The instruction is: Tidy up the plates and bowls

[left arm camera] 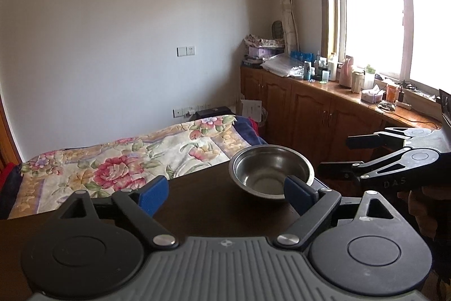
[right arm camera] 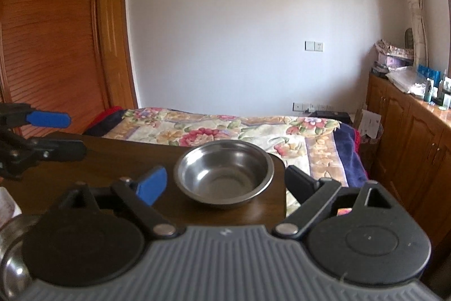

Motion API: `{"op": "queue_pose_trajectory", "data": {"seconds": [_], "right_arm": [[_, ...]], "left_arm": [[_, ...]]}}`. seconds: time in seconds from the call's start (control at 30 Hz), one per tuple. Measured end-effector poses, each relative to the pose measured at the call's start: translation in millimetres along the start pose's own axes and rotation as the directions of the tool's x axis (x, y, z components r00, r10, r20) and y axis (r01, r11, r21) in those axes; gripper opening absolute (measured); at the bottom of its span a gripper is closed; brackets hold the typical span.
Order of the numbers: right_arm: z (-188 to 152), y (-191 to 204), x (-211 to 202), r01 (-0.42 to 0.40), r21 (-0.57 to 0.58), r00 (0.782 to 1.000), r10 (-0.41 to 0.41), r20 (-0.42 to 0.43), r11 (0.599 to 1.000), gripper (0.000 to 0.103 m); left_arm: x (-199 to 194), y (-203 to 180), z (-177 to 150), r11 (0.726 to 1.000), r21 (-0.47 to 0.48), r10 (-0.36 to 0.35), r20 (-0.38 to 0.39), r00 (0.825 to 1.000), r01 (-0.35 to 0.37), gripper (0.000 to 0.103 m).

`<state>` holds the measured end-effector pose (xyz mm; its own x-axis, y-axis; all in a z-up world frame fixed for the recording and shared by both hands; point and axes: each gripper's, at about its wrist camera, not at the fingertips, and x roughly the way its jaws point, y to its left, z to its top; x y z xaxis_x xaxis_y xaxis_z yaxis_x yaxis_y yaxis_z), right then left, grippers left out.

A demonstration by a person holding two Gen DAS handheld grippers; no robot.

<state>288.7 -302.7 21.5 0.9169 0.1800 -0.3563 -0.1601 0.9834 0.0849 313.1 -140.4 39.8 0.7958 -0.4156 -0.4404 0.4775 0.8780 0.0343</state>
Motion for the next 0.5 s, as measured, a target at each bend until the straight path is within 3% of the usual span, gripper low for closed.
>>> {"op": "queue_pose_trajectory", "data": {"seconds": [0.33, 0.5], "right_arm": [[9.8, -23.0, 36.5, 0.021, 0.042, 1.000, -0.020, -0.021, 0.999, 0.091], [11.6, -31.5, 49.8, 0.031, 0.059, 0.999, -0.028, -0.041, 0.998, 0.089]], "left_arm": [[54.1, 12.9, 20.8, 0.998, -0.067, -0.021, -0.065, 0.998, 0.017, 0.103], [80.6, 16.6, 21.3, 0.998, -0.055, -0.013, -0.096, 0.995, 0.008, 0.101]]}}
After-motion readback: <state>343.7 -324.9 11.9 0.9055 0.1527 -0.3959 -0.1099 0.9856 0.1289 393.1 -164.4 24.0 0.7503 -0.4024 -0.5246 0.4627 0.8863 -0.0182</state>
